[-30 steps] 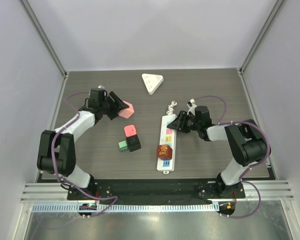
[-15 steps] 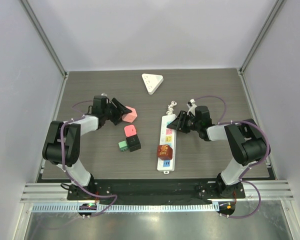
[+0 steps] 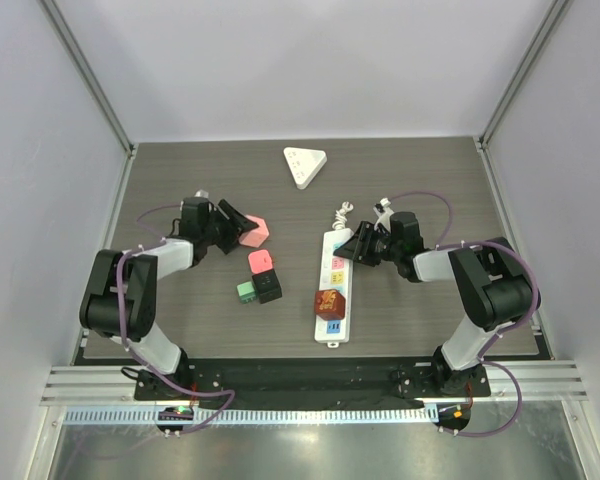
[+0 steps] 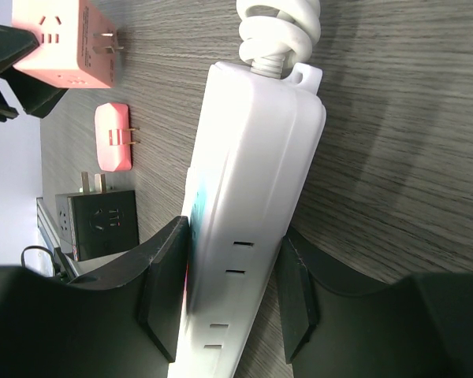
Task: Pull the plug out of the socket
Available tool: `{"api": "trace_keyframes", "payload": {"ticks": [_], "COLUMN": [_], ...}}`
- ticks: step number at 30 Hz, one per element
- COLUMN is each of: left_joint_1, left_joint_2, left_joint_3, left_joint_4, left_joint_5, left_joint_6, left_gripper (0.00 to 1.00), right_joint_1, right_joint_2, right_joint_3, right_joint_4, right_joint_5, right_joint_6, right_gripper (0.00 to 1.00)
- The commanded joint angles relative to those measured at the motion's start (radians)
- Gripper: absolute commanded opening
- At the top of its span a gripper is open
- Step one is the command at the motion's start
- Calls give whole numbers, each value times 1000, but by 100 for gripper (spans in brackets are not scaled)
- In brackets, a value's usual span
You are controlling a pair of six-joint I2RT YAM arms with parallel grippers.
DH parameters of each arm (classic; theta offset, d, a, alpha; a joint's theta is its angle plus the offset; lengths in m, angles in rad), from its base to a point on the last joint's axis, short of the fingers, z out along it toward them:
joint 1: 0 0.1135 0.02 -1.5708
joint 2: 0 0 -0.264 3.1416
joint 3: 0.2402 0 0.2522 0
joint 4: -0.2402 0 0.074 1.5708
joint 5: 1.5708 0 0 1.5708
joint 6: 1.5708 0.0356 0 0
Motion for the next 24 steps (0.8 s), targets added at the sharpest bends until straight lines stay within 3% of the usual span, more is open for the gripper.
{"api": "trace_keyframes", "payload": {"ticks": [1,6,11,15,19,24], "left_joint_1": [8,10,8,8,-1,-93], "left_joint_2": [-58,-98,-102,-167,-265,-430], "left_joint_3": [-10,14,43,66,118,96], "left_joint_4": [-116,-189,-257,-347,-559,-578], "left_joint_5": [-71,-91,-99,-174,-361,-420], "left_joint_6": [54,73,79,102,134,198], "left_gripper": [64,80,87,100,100,100], "right_joint_1": [-2,-1,-1,-1,-1,-1], "right_joint_2": [26,28,29,31,29,32], "right_joint_3": [-4,-3,-4,-6,-4,-4], "right_joint_4": [-54,-54,-52,-52,-49,-43], "right_joint_5": [48,48,46,43,40,37], "right_joint_6": [-70,-70,-70,-69,-67,-61], "right_gripper": [1,1,1,1,1,1]}}
